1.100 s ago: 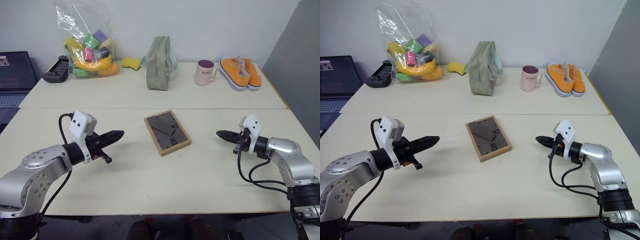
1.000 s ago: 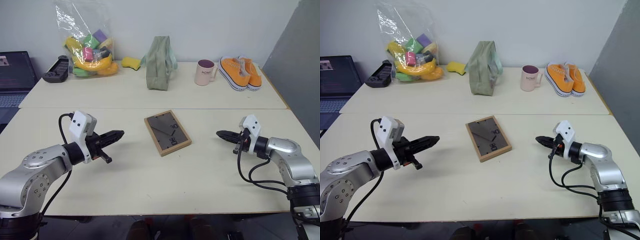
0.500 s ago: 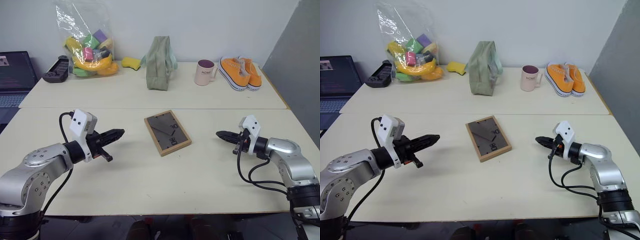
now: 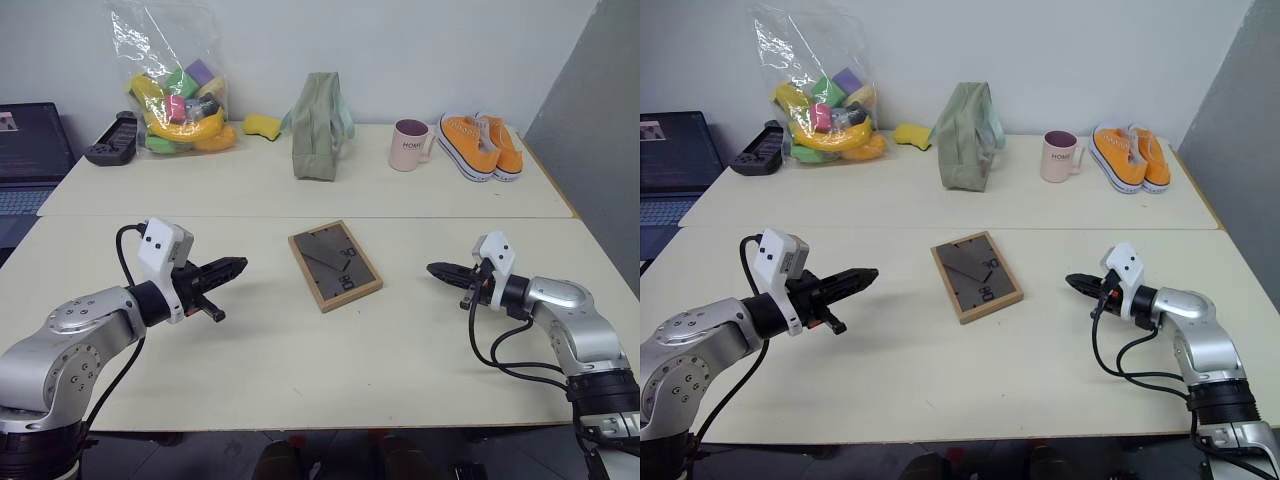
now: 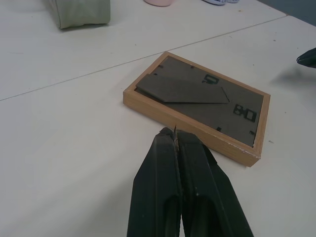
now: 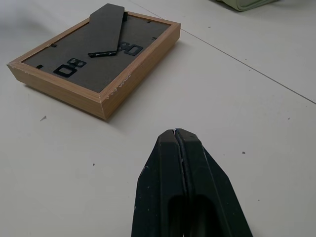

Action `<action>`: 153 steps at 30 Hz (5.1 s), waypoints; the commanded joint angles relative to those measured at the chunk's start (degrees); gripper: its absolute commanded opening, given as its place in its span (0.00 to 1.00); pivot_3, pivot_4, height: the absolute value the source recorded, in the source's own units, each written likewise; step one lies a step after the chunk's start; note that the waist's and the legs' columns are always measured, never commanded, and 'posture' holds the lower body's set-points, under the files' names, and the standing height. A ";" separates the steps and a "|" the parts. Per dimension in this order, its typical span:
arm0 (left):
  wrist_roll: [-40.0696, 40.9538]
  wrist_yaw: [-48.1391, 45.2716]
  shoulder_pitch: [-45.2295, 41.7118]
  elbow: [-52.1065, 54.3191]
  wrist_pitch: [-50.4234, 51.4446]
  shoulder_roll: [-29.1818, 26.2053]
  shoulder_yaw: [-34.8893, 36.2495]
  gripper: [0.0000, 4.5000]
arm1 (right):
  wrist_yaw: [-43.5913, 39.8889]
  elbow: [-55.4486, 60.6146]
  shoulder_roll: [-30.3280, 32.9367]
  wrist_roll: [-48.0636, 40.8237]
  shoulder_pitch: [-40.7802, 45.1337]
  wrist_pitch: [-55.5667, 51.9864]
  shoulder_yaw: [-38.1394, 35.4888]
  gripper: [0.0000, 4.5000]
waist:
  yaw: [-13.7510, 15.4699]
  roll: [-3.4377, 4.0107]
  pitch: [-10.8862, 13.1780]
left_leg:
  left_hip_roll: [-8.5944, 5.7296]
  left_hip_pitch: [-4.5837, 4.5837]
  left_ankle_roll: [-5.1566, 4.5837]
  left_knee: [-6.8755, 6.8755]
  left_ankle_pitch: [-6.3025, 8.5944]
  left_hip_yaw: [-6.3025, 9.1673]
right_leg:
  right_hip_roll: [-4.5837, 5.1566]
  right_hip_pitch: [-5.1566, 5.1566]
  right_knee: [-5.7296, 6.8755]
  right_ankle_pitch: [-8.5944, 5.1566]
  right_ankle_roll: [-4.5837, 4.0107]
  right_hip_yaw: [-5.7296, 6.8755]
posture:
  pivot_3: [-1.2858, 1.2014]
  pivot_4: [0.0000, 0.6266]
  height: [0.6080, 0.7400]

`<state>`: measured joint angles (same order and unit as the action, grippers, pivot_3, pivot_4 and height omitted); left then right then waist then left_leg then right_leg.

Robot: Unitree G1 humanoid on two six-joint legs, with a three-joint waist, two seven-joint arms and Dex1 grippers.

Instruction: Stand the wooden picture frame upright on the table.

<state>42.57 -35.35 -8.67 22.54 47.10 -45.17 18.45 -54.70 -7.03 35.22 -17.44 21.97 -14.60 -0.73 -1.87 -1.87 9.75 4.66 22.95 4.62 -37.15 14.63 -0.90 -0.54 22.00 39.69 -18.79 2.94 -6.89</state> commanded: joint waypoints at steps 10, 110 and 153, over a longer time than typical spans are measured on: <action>-7.91 -1.92 -1.53 -9.88 -7.57 0.42 -1.71 0.02 | 1.58 -1.90 -4.85 4.39 1.87 4.98 4.90 0.00 | -0.01 0.00 0.00 | 0.01 -0.02 0.00 -0.02 0.00 0.01 | -0.02 0.01 0.08 0.00 0.00 0.01 | 0.52 0.24 1.00; 8.17 -2.17 -29.89 -41.06 43.47 6.18 3.88 0.83 | 5.41 4.42 -9.07 8.09 -3.68 6.80 8.23 0.00 | -0.50 0.08 0.05 | -0.03 0.46 0.00 -0.78 -0.02 1.03 | -0.17 -0.13 0.40 -0.01 0.01 0.66 | 0.52 0.24 1.00; -3.65 -8.88 -33.13 -54.95 29.93 11.90 -6.68 0.83 | 11.12 -2.47 -24.89 10.87 -0.80 10.02 15.62 0.00 | -0.54 0.16 0.05 | -0.04 0.00 0.11 -0.75 -0.12 1.43 | -0.17 -0.72 0.44 -0.02 0.01 1.01 | 0.52 0.24 1.00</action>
<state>39.88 -44.44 -41.61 -31.49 77.07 -33.59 11.91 -43.40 -12.48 11.39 -5.50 20.66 -4.41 14.42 -2.41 -1.72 9.81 4.62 22.95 4.74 -37.90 14.50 0.53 -0.71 21.28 40.13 -18.81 2.94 -5.87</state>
